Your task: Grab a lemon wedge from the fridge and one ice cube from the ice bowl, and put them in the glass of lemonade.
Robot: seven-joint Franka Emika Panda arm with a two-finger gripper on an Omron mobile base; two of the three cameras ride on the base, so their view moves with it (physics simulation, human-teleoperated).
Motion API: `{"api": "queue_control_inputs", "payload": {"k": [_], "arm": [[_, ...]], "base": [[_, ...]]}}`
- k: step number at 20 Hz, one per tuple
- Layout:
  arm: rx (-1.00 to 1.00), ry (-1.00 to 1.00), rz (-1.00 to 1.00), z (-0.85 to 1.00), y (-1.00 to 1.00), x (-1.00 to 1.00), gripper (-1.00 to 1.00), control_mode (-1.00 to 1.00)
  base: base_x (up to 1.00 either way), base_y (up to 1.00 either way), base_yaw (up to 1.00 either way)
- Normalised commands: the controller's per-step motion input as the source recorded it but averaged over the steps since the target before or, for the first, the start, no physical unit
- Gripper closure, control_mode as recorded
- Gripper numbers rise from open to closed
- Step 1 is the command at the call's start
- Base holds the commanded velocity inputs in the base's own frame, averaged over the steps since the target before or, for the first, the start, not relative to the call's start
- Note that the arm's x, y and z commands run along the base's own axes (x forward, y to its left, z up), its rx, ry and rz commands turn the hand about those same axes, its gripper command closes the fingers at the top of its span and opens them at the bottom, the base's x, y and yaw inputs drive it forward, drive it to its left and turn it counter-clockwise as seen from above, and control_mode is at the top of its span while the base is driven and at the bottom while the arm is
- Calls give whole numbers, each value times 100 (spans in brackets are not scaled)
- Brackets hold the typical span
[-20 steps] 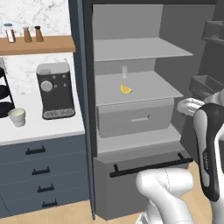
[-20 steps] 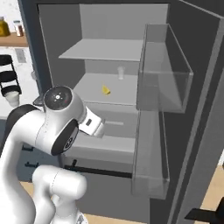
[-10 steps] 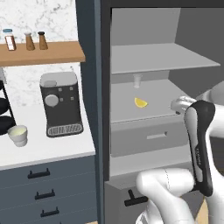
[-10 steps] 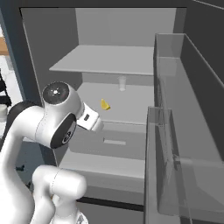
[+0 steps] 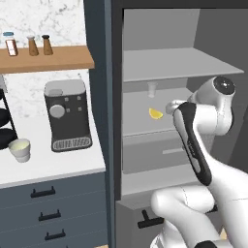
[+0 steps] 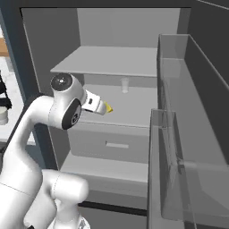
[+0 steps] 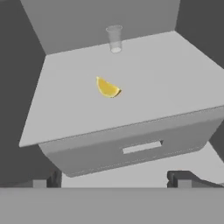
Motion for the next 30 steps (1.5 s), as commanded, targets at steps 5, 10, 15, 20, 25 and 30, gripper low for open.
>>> {"api": "queue_control_inputs", "payload": {"k": [5, 10, 15, 20, 25, 30], "arm": [[-2, 14, 20, -30, -7, 85, -100, -100], [-14, 13, 3, -35, 15, 67, -100, -100], [-2, -11, 0, -34, -6, 22, -100, -100], [0, -4, 1, -8, -20, 55, -100, -100], [0, 1, 5, -14, -8, 52, -100, -100], [0, 7, 9, -31, 0, 30, -100, -100]], "base": [[0, 0, 0], [0, 0, 0], [0, 0, 0], [0, 0, 0], [0, 0, 0], [0, 0, 0]]}}
